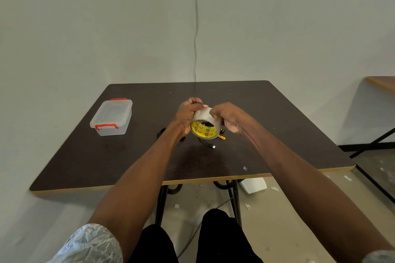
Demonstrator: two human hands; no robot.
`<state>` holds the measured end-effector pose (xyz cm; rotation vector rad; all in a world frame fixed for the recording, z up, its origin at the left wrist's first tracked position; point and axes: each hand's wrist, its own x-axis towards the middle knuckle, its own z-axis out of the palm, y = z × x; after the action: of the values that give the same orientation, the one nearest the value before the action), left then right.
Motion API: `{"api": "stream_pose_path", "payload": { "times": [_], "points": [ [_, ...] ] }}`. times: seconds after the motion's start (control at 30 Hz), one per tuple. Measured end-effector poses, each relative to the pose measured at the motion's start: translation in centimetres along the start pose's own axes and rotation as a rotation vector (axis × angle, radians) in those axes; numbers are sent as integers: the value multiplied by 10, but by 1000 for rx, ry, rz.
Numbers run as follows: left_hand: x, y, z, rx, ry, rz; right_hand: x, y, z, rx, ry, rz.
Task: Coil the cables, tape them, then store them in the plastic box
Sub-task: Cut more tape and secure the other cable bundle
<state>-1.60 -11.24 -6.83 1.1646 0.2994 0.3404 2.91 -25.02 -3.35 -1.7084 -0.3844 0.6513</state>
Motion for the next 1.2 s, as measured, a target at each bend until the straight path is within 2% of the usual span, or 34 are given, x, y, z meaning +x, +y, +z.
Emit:
{"api": "stream_pose_path", "payload": {
  "times": [0.2,0.4,0.6,0.73,1.2],
  "points": [
    [0,3,-4,-8,2,2,-1,-1,-1,64,-100,-4],
    [-2,5,-3,-17,6,-12,-1,-2,5,28,-58,-13],
    [-2,8,-7,27,8,-7,0,1,4,54,-95,-22],
    [-4,8,-4,30,0,-4,4,1,7,10,-38,-7],
    [-7,9,-7,-90,-4,-68,-1,3,11,54,-8,-44]
  ]
}}
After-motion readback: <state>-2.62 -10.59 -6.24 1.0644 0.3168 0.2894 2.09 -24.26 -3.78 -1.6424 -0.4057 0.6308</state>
